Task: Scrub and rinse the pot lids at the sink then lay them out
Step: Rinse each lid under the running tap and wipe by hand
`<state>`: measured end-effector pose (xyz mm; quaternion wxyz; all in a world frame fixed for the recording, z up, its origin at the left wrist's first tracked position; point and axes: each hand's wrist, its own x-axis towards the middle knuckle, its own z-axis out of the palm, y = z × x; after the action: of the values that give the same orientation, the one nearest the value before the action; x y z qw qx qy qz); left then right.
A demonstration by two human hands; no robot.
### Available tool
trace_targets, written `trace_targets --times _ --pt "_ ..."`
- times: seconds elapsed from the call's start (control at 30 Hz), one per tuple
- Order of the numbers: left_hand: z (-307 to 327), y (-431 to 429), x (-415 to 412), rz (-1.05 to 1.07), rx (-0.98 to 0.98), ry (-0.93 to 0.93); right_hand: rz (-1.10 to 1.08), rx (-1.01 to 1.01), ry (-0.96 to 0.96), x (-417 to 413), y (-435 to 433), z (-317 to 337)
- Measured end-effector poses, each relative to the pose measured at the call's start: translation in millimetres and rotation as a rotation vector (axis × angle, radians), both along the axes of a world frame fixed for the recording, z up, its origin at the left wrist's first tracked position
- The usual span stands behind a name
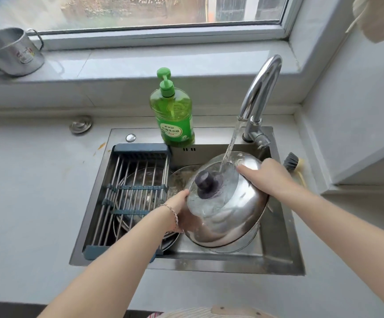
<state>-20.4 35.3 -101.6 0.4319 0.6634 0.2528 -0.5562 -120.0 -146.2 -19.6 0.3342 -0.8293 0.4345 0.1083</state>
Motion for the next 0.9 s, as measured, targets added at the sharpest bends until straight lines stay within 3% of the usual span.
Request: trace_targets --times 0.13,0.3,0.47,0.53,0.7,0.9 --pt "-2 29 8 0.146 -0.157 -0.043 -0.055 0.267 -0.207 11 42 12" --pt "14 78 24 0.072 -0.124 -0.169 -0.044 0.337 -0.353 45 101 28" --pt "47 101 54 -0.147 -0.134 -0.781 -0.009 0.289 -0.448 74 146 28" --pt "55 110 68 -0.329 -0.088 -0.912 -0.044 0.318 -0.481 85 158 23" --pt "47 121 106 -0.442 0.009 -0.931 -0.110 0.449 -0.562 105 171 7" --pt "3 109 130 -0.600 0.150 -1.011 -0.267 0.672 -0.411 94 147 -41"
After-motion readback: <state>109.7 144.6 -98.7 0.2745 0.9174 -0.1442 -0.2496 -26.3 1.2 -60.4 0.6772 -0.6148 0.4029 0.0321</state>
